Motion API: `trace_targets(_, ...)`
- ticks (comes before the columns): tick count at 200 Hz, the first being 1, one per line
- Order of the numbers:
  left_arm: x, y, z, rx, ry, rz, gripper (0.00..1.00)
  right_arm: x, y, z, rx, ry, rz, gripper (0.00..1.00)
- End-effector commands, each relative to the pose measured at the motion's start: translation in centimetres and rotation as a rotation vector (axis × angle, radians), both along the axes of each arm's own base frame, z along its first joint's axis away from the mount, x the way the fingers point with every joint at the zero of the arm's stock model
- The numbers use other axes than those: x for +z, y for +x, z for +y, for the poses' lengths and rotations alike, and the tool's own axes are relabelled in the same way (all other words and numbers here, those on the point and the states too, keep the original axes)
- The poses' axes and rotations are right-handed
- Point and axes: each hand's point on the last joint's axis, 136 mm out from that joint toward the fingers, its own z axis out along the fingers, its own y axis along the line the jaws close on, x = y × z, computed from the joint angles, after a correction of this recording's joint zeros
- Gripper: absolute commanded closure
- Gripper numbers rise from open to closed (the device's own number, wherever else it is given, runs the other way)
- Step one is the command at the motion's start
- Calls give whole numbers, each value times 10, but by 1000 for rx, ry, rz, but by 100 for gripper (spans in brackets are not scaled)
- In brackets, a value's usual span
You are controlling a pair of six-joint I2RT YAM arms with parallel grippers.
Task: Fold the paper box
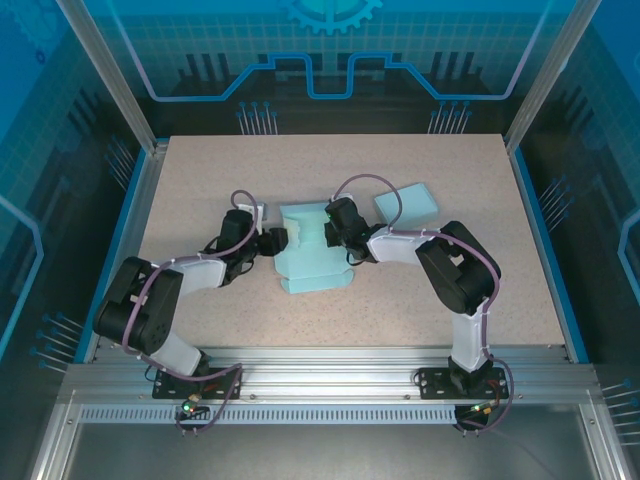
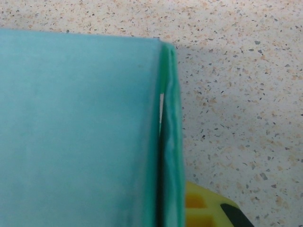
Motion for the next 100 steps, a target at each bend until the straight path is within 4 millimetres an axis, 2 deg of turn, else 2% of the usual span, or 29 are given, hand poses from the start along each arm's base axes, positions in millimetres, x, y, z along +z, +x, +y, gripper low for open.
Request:
trace_targets(1,25,8,-21,-86,-29,-152,39,-32,-29,3,65,-44,125,97)
trace_targets(100,24,-2,-45,-226,-96,-155,38,-28,-27,5,70,-42,119,97)
